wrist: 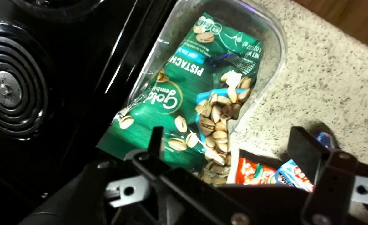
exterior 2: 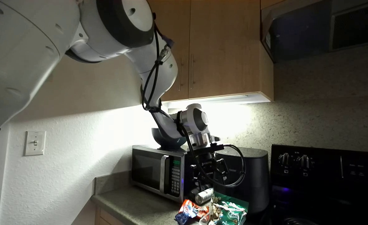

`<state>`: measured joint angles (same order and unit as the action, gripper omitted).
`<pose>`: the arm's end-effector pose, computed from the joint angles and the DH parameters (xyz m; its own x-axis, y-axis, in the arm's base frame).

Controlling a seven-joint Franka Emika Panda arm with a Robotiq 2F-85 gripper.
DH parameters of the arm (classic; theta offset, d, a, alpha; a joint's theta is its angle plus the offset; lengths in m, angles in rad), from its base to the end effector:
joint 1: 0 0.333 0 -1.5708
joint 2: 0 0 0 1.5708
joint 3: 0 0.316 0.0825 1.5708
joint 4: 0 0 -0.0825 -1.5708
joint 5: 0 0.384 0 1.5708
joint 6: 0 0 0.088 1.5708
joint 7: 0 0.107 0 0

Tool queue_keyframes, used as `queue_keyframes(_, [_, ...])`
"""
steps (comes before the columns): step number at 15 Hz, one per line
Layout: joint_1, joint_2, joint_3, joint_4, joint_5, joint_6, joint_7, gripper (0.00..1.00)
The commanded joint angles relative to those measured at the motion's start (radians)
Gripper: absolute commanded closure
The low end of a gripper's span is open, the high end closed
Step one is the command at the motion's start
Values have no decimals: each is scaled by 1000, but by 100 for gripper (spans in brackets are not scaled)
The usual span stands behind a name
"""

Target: Remove the packets from the lunchbox and put them on the counter

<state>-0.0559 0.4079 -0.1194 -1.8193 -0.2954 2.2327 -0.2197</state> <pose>0.6347 -0.1157 0.3180 0.9715 0.2226 -0.0811 0.2363 -0.9349 0.2647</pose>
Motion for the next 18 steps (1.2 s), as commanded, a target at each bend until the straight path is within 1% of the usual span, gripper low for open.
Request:
queue_keyframes(1, [11,8,-14,-40,-54,61,116,0])
queue_keyframes(3, [10,43,-19,-25,-76,72,138,0])
queue_keyframes(9, [-20,146,-3,41,-32,38,82,0])
queue_keyframes(11, [-26,178,-2,68,-31,28,74,2])
queue_keyframes(12, [-29,194,-1,83,-30,25,65,7])
queue_keyframes(13, [-32,206,-1,95,-30,21,59,9])
queue_keyframes(14, [-34,218,0,111,-29,16,53,20])
queue_keyframes(15, [-37,226,1,124,-28,9,47,24])
queue_keyframes(17, [-44,240,6,148,-23,-5,30,43])
queue_keyframes(18, [-47,243,9,158,-19,-16,23,50])
